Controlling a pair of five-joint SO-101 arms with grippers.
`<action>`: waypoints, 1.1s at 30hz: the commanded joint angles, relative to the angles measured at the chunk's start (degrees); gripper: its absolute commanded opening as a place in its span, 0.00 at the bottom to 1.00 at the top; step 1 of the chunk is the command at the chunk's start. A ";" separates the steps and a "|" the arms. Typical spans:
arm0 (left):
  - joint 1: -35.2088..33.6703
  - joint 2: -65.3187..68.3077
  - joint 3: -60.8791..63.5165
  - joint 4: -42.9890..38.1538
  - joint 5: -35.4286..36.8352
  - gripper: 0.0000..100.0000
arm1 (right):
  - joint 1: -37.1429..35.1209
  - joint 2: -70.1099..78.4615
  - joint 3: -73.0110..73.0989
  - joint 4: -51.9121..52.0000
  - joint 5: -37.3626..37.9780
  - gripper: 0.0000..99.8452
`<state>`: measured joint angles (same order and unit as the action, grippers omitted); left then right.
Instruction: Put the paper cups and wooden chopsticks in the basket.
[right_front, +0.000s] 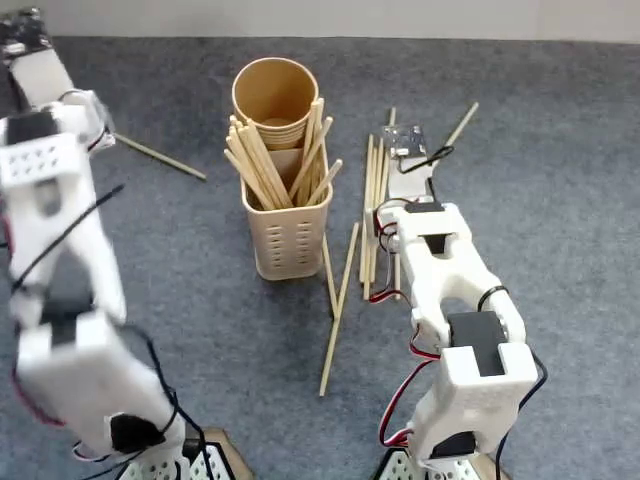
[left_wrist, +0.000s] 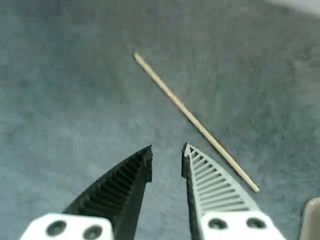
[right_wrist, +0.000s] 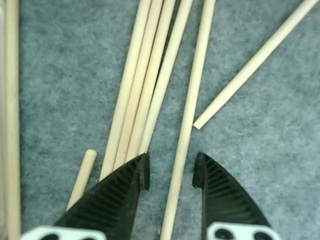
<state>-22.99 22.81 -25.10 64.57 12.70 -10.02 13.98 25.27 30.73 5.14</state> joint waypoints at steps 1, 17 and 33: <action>3.21 18.95 -30.99 11.78 7.47 0.14 | 0.04 0.13 -1.01 0.22 -0.53 0.17; 8.48 53.93 -62.99 13.10 10.55 0.11 | -2.33 2.51 -1.45 4.70 -0.35 0.16; 7.08 50.77 -67.03 18.81 6.59 0.01 | -0.13 0.57 -12.97 21.67 -4.75 0.00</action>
<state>-14.81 78.20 -87.78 80.75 22.29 -11.60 19.60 12.88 53.32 1.80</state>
